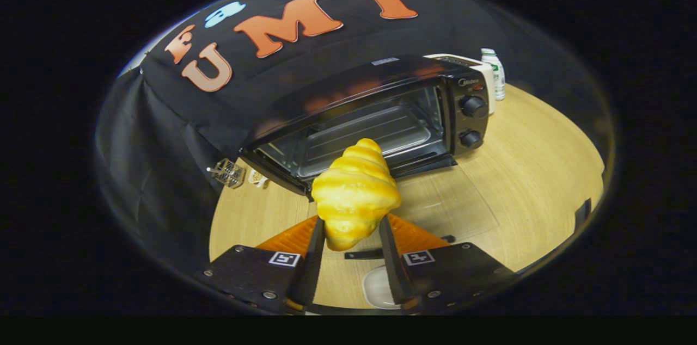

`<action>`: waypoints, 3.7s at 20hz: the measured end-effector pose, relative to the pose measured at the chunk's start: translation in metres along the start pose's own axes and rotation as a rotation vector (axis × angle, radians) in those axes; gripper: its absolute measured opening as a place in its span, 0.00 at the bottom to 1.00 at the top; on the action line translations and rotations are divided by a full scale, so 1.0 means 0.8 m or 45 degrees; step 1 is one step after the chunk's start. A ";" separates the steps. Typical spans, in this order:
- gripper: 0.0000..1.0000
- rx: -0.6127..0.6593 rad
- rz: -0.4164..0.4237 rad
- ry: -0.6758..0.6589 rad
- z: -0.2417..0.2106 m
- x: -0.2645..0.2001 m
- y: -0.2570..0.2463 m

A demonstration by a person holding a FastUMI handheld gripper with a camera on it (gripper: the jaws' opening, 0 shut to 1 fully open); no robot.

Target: Open the toaster oven, put the food inside, and close the toaster oven door.

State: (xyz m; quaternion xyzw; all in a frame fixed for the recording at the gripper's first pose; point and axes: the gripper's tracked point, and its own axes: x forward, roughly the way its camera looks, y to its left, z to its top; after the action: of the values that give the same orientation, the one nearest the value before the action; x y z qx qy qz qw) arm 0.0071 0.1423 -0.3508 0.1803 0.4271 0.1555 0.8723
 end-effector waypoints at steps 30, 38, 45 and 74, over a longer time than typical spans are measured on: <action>0.64 0.498 0.291 -0.145 0.072 0.144 0.069; 0.88 0.443 0.242 -0.211 0.074 0.121 0.061; 0.98 0.317 0.142 -0.195 0.049 0.078 0.053; 1.00 -0.424 -0.424 0.200 -0.134 -0.013 -0.088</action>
State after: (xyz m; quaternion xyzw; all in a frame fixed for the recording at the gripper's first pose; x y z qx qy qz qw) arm -0.0769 0.0951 -0.4361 -0.0515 0.4858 0.0913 0.8678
